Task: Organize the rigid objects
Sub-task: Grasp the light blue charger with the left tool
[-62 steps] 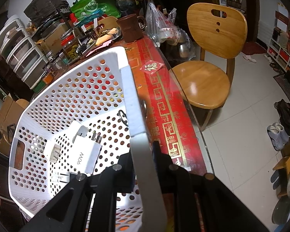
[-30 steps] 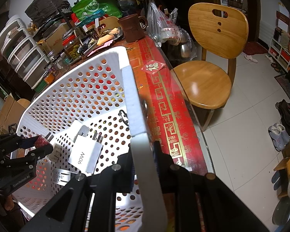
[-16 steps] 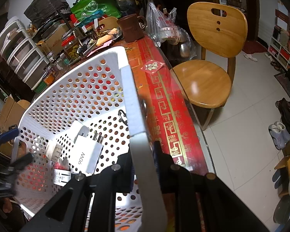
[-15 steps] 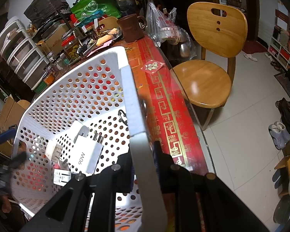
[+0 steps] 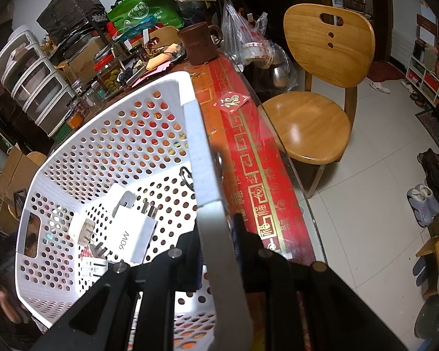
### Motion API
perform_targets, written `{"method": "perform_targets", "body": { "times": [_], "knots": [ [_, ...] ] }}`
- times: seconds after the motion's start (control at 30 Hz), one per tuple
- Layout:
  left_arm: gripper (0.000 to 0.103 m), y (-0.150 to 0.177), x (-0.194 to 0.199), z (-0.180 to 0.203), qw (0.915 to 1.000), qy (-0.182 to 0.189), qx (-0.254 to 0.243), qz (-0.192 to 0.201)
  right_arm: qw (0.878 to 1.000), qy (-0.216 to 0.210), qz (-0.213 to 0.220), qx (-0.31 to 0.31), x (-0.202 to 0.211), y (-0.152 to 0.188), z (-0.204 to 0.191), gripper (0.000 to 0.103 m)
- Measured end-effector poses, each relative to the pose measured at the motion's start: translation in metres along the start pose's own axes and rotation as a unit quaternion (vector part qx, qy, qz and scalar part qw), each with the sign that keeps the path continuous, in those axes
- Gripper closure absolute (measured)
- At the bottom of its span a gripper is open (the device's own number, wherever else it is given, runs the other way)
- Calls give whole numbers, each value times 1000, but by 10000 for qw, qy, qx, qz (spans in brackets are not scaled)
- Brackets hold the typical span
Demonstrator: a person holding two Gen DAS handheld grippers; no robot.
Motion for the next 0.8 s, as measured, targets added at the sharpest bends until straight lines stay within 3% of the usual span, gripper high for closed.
{"method": "perform_targets", "body": {
  "times": [0.03, 0.23, 0.3, 0.37, 0.57, 0.8],
  "knots": [
    [5, 2, -2, 8, 9998, 182, 56, 90, 10000, 2, -2, 1, 0, 0, 0, 86],
    [7, 7, -20, 29, 9999, 98, -106, 81, 10000, 14, -12, 2, 0, 0, 0, 86],
    [20, 12, -32, 29, 9999, 123, -50, 8, 10000, 27, -7, -4, 0, 0, 0, 86],
    [43, 18, -47, 27, 9996, 184, 87, -173, 10000, 63, -11, 15, 0, 1, -1, 86],
    [43, 13, -35, 19, 9988, -157, 220, 416, 10000, 66, -4, 15, -1, 0, -1, 86],
    [43, 17, -14, 16, 9961, -322, 516, 639, 10000, 56, 15, -21, 0, 1, 1, 86]
  ]
}}
Point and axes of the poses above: each gripper's, at about its wrist camera, not at the fingertips, and x roughly against the way its jaws point, z to its right, y to its underside, the point moved 9 cm from there along -x, roughly the way its jaws point, and after that the axes turned 3 degrees about x, right-handed, at the moved point
